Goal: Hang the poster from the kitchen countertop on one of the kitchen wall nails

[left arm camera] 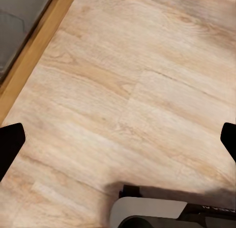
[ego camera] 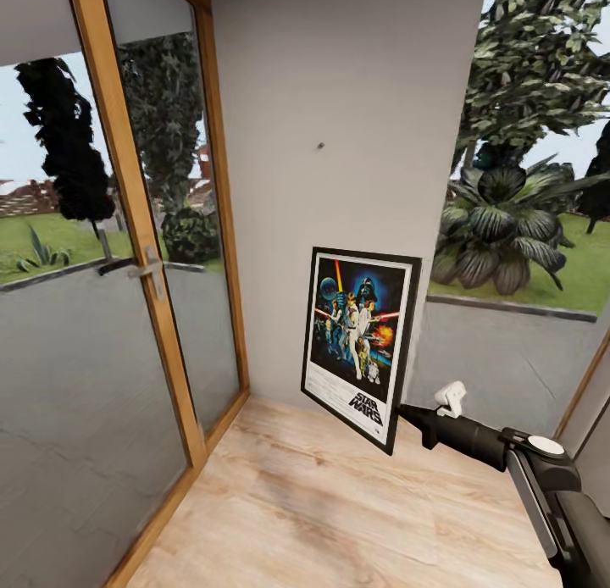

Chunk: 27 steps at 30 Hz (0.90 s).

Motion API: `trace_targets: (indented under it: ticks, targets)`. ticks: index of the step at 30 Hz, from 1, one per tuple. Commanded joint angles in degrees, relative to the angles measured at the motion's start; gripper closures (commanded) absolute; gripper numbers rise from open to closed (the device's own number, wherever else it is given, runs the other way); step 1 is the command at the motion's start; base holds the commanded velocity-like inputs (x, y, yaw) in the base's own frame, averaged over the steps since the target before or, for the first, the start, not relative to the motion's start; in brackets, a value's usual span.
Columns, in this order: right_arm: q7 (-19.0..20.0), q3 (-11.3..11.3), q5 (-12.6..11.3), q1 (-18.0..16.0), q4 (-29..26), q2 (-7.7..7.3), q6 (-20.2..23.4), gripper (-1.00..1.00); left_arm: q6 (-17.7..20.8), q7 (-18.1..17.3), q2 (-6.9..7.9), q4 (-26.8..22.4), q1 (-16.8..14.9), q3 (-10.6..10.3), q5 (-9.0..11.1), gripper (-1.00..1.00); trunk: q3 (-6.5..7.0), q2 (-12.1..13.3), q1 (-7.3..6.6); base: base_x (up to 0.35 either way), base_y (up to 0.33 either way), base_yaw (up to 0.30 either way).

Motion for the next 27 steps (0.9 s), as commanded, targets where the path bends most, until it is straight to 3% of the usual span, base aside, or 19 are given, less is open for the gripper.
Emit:
trace_targets:
  ticks: [1,9,27]
  targets:
    - [0.2,0.0,-0.6,0.0,0.0,0.0,0.7,1.0,0.0,0.0,0.0,0.0,0.0,0.0,0.0,-1.0,0.0,0.0,0.04,0.216,0.299,0.0]
    - [0.2,0.0,-0.6,0.0,0.1,0.0,0.7,1.0,0.0,0.0,0.0,0.0,0.0,0.0,0.0,-1.0,0.01,0.0,0.04,0.216,0.299,-0.068]
    - [0.2,0.0,-0.6,0.0,0.1,0.0,0.7,1.0,0.0,0.0,0.0,0.0,0.0,0.0,0.0,-1.0,0.48,0.0,0.04,0.22,0.287,-0.282]
